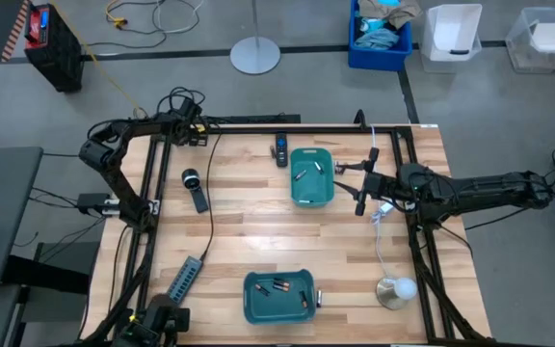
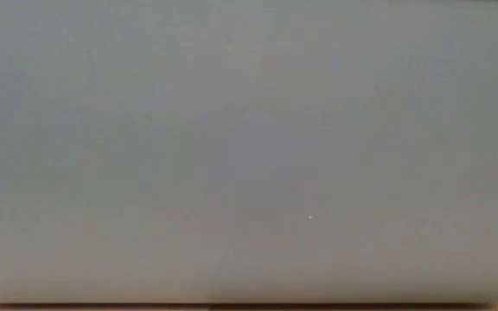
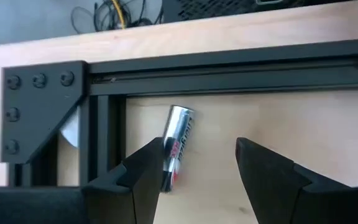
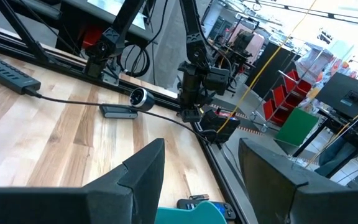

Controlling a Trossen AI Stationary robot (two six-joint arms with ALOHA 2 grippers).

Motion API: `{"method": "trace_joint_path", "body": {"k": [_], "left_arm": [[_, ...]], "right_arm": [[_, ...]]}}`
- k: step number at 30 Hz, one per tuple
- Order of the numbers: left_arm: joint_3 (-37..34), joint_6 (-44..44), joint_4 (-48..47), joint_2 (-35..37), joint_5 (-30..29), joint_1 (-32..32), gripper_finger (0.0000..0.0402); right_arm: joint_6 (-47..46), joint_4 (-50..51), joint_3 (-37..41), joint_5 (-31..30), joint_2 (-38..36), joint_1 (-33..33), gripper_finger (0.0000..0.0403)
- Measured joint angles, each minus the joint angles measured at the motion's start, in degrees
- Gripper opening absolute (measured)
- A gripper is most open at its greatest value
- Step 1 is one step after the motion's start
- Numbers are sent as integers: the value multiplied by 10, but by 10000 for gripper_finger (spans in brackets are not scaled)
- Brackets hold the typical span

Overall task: Sort batteries
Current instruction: Put the silver battery into the light blue bin

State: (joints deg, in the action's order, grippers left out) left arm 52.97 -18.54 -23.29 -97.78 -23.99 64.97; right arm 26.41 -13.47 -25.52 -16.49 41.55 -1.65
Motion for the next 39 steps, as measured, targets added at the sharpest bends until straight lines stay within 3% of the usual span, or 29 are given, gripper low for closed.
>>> {"method": "trace_joint_path", "body": {"k": [23, 39], "left_arm": [[0, 26, 10, -8, 57, 12, 191], [2, 27, 17, -32, 87, 1, 70]], "right_arm": [[-2, 4, 0, 0, 0, -11, 221], [-4, 4, 0, 0, 0, -11, 221]]}}
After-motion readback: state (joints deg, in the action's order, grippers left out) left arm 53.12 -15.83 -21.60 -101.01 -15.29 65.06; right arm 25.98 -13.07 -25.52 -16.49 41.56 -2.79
